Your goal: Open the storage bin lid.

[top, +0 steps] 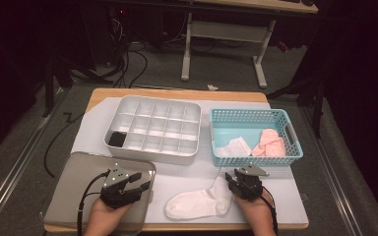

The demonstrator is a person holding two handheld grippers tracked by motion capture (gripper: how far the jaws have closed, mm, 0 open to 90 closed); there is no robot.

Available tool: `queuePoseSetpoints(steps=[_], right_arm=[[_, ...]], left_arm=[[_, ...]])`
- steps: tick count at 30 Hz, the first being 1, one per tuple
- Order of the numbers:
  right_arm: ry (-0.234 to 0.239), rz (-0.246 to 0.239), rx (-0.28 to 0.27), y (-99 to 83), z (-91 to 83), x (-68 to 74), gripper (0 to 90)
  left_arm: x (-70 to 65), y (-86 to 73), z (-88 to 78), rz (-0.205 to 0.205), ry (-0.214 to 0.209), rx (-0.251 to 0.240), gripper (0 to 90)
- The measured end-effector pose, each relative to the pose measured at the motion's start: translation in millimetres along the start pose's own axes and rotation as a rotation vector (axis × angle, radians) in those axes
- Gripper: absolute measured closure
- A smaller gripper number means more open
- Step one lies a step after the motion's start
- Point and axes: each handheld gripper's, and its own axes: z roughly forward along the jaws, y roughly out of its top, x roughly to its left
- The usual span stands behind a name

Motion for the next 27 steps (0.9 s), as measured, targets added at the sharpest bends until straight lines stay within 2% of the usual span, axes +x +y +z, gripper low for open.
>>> queuePoseSetpoints(steps=[2, 5, 8, 11, 16, 19, 27], right_arm=[[-0.001, -0.015, 0.026, 0.6, -4.1, 0.9, 79.2], [-0.019, -0.024, 0.026, -1.6, -7.9, 0.3, 79.5], [-0.066, 0.013, 0.015, -11.1, -19.8, -8.9, 77.9], [-0.067, 0.025, 0.018, -15.9, -23.4, -12.7, 77.1], [-0.039, 0.04, -0.035, -11.8, -35.8, -15.0, 71.0], [-0.005, 0.027, -0.09, -0.1, -47.6, -14.6, 67.3], [0.034, 0.017, -0.159, 12.6, -57.1, -10.7, 63.1]], left_arm=[[0.0, -0.2, 0.3, -0.001, 0.002, 0.0, 51.0], [0.1, -0.5, 0.1, -0.001, 0.003, 0.001, 51.0], [1.0, -0.3, -0.8, 0.002, 0.011, -0.001, 51.0], [1.1, -0.5, 0.1, 0.0, 0.007, 0.001, 51.1], [1.4, -0.2, -1.1, 0.015, 0.023, -0.002, 51.1], [2.1, -0.6, -1.8, 0.021, 0.026, -0.003, 50.3], [5.0, -0.3, -6.2, 0.021, 0.033, -0.009, 47.3]])
